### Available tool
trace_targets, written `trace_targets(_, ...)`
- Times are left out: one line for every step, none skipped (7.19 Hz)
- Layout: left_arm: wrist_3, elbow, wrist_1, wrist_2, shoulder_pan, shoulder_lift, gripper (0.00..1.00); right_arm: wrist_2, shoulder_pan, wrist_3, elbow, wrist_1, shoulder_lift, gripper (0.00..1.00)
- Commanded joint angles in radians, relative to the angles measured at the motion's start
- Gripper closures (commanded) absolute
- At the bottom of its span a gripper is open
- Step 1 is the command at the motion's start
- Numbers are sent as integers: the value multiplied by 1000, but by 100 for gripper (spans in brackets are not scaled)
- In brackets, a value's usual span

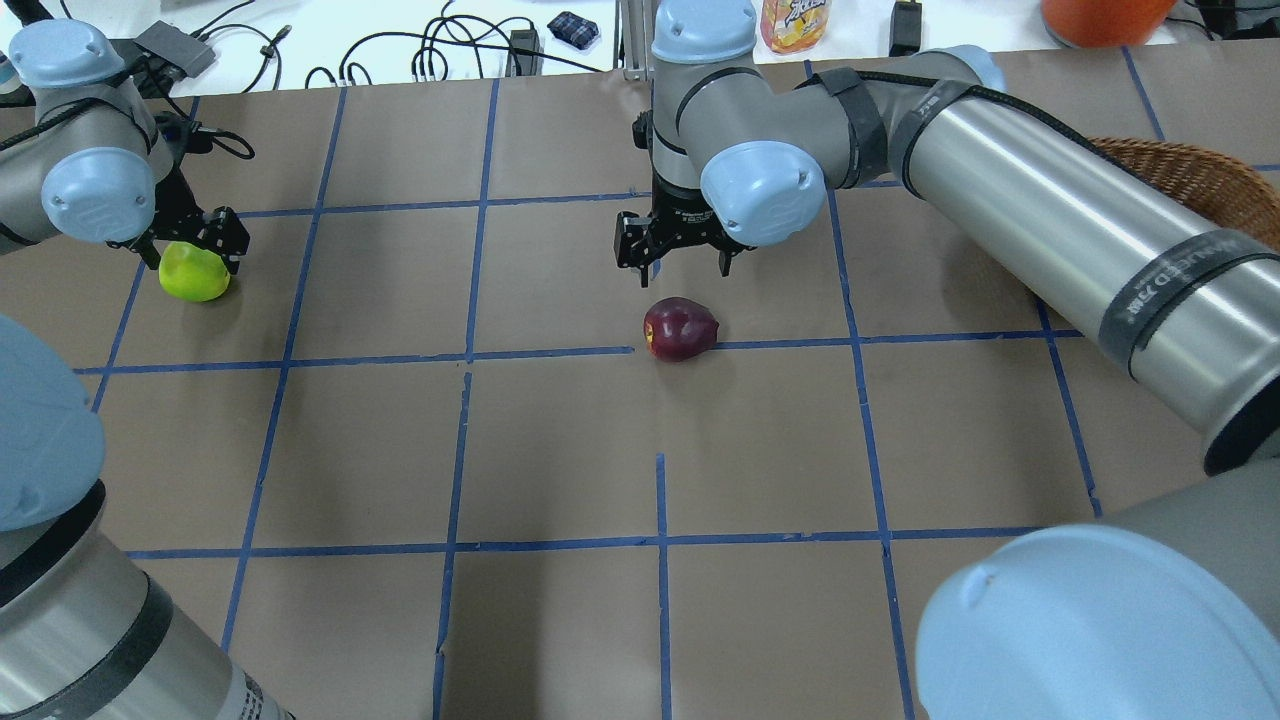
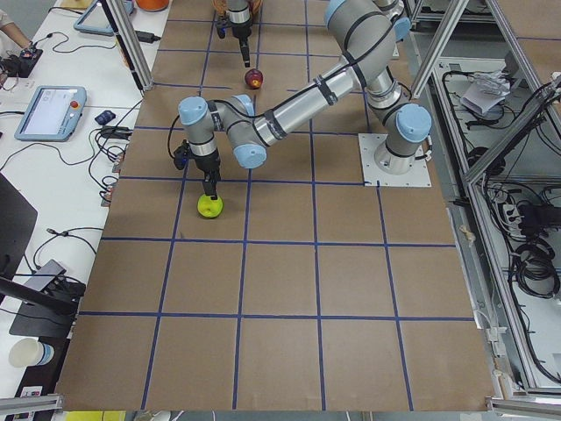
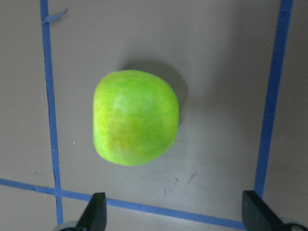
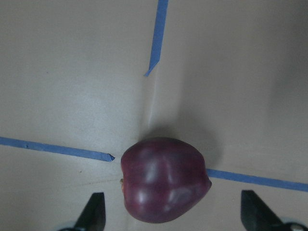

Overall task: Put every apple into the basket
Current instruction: 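Grasp the purple apple with the right gripper while the left grasps the green apple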

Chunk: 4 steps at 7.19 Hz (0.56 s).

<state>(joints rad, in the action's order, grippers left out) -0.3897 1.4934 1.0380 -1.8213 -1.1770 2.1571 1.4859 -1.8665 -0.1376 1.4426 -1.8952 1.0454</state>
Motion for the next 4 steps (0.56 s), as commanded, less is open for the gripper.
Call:
trace_targets(-98, -1, -83, -71, 0, 29, 0, -33, -2, 9, 13, -4, -19, 0)
trace_targets(-109, -1, -85, -75, 0, 32, 0, -33, -2, 19, 13, -4, -28, 0)
trace_targets(-109, -1, -85, -75, 0, 38, 0, -33, -3, 38, 15, -16, -36, 0)
trace_targets(-109, 1, -85, -73, 0, 46, 0, -30, -2, 55, 15, -16, -42, 0)
